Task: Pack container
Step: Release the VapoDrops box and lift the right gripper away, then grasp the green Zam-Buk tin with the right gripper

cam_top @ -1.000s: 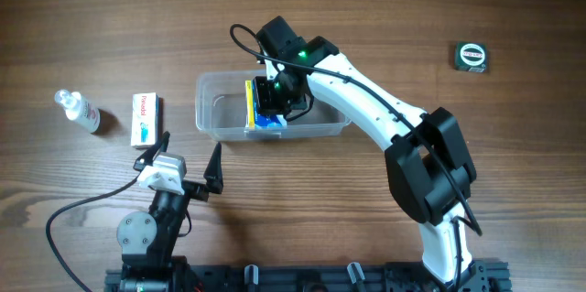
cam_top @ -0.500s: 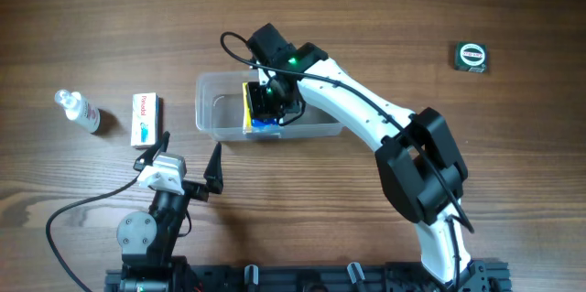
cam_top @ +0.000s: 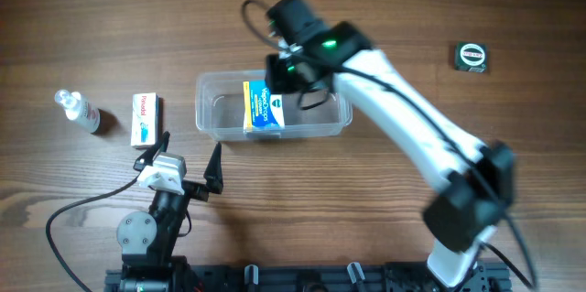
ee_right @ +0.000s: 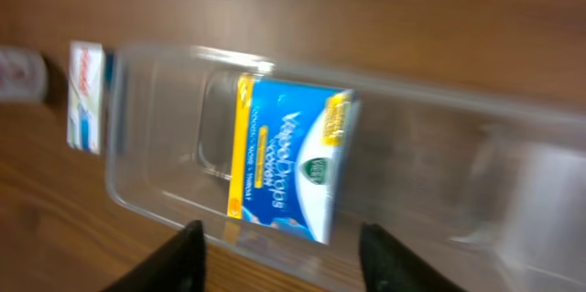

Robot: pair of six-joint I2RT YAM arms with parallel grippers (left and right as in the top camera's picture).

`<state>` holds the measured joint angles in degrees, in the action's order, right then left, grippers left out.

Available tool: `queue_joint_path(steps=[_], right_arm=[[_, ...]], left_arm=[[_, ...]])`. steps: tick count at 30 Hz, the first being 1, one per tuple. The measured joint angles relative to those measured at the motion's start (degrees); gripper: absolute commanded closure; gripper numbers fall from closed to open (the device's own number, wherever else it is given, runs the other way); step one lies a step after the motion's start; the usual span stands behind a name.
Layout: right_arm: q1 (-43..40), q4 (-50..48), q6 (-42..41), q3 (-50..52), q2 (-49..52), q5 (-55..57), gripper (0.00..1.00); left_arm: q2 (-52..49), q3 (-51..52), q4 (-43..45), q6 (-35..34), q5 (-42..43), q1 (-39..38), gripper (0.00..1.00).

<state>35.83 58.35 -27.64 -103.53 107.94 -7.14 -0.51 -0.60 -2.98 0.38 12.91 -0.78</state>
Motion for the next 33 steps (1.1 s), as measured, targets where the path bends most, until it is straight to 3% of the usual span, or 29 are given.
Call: queue_joint_path(steps=[1,3,8,13,17,21,26,33], right_arm=[[-1.46,0.98,0.70,-0.37,-2.99,1.29,0.08],[-4.92,5.57,2.16,-0.61,-9.03,4.76,0.00],[-17.22,17.18,4.50,-1.11,-14.62,14.64,0.00],[-33.22,17.79,8.26,2.82,-14.43,16.46,0.00],[-38.21,18.49,8.52,3.65,-14.29,16.61,0.00],[-38.18,13.77,9.18,3.72,-14.29,16.61,0.00],[-39.82,2.93,20.50,3.87,-13.55,16.61,0.00],[-47.82,-10.40,27.19,3.91,-0.20,14.29,0.00]], left_arm=[[0.00,0.00,0.00,0.00,0.02,0.00,0.00],[0.00,0.00,0.00,0.00,0.02,0.00,0.00],[0.00,0.00,0.00,0.00,0.02,0.00,0.00],[0.00,0.00,0.00,0.00,0.00,0.00,0.00],[0.00,0.00,0.00,0.00,0.02,0.00,0.00],[0.00,0.00,0.00,0.00,0.02,0.00,0.00],[0.00,0.00,0.00,0.00,0.00,0.00,0.00],[0.00,0.00,0.00,0.00,0.02,0.00,0.01]])
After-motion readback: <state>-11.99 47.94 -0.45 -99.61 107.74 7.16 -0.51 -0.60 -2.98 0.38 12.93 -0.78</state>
